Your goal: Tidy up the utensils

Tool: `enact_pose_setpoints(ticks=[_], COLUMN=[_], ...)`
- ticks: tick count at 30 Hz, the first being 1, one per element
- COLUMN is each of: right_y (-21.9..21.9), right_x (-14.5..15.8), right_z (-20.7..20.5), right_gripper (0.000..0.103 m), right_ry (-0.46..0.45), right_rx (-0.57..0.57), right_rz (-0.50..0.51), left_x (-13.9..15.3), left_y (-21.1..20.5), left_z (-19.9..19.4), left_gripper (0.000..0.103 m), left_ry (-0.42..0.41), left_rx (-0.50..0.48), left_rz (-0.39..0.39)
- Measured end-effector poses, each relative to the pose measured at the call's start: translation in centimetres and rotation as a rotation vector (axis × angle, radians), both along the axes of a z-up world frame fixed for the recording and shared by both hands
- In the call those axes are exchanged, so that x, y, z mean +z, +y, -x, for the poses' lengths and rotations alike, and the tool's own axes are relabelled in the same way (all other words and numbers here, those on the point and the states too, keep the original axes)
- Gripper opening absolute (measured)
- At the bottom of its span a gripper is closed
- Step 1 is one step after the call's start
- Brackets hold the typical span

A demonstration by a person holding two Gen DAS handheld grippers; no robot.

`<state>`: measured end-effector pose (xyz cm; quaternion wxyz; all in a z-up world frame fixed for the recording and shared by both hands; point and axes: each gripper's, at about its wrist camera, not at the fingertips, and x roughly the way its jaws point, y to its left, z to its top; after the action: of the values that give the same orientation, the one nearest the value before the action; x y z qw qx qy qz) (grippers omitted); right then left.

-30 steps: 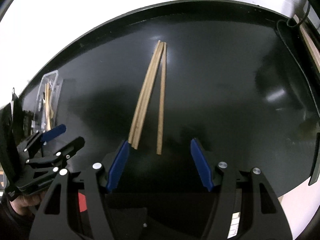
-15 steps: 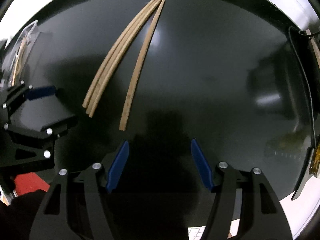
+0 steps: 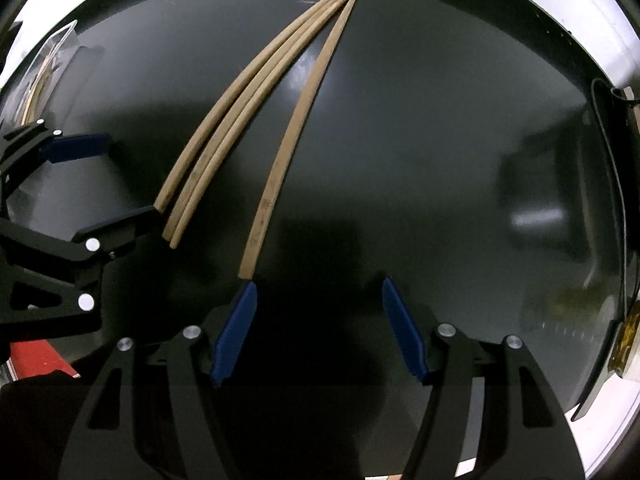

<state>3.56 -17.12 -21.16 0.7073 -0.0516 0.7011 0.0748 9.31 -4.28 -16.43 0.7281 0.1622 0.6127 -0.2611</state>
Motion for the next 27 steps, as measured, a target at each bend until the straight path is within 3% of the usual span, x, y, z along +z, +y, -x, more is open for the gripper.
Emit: enact_pose_setpoints(ticks=[14, 22, 27], right_y=[0.0, -0.4, 0.0], right_x=[0.1, -0.1, -0.5], right_z=[-2.7, -6.0, -8.3], right_gripper=[0.063, 0.063, 0.064], right_ry=[0.022, 0.036, -0.009], right_rx=[0.010, -0.060, -0.034], right_rz=[-0.028, -0.069, -0.009], left_x=[0.1, 0.1, 0.1], left_y=[-0.1, -0.7, -1.2], left_z=[-1.4, -3.8, -5.3], left_gripper=[0.081, 0.081, 0.081], left_ry=[0.011, 0.008, -0.008], left_rx=[-0.008, -0.012, -0.022], left_rz=[0.000, -0.005, -0.005])
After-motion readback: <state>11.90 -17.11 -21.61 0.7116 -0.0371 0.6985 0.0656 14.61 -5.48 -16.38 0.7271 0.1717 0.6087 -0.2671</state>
